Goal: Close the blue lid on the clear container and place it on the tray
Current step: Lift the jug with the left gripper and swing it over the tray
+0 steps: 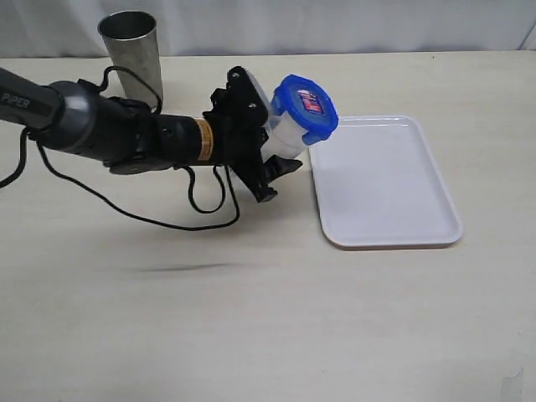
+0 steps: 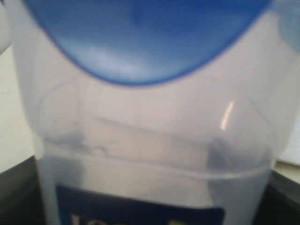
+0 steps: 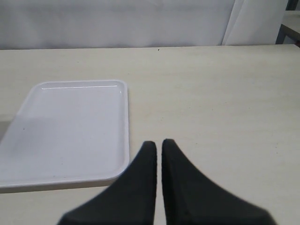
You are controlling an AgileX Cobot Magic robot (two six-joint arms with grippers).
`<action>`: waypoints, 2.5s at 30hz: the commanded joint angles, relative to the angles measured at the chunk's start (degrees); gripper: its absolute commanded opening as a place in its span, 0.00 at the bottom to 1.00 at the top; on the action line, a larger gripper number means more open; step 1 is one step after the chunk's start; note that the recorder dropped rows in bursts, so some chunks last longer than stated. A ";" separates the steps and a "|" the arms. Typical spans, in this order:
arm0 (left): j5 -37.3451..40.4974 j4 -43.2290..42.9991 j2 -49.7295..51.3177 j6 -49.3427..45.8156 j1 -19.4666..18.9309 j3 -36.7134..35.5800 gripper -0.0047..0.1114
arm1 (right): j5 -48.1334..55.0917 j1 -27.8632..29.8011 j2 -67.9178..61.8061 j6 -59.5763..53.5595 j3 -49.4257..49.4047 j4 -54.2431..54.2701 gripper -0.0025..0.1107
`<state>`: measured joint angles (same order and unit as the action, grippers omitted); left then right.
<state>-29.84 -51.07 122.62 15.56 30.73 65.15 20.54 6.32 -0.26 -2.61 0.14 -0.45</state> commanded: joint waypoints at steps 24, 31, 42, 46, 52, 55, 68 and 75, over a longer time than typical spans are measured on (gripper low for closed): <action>65.35 -25.57 -1.01 -18.73 21.04 19.63 0.04 | -0.76 0.34 0.26 -0.67 -0.14 0.04 0.06; 74.66 -32.89 -1.01 -18.73 23.31 19.63 0.04 | -0.76 0.34 0.26 -0.67 -0.14 0.04 0.06; 72.19 -38.72 -1.01 -18.36 27.97 19.63 0.04 | -0.76 0.34 0.26 -0.67 -0.14 0.04 0.06; 67.12 -38.38 -0.66 -18.36 29.63 19.63 0.04 | -0.76 0.34 0.26 -0.67 -0.14 0.04 0.06; 66.58 -39.08 0.51 -18.36 30.21 19.63 0.04 | -0.76 0.34 0.26 -0.67 -0.14 0.04 0.06; 65.29 -39.08 0.62 -14.42 30.21 19.63 0.04 | -0.76 0.34 0.26 -0.67 -0.14 0.04 0.06; 27.52 -38.39 0.62 22.49 23.04 19.63 0.04 | -0.76 0.34 0.26 -0.67 -0.14 0.04 0.06; 6.60 -16.28 0.87 23.69 17.11 19.63 0.04 | -0.76 0.34 0.26 -0.67 -0.14 0.04 0.06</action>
<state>-13.04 -78.76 123.84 37.94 49.91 84.17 20.54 6.32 -0.26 -2.61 0.14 -0.45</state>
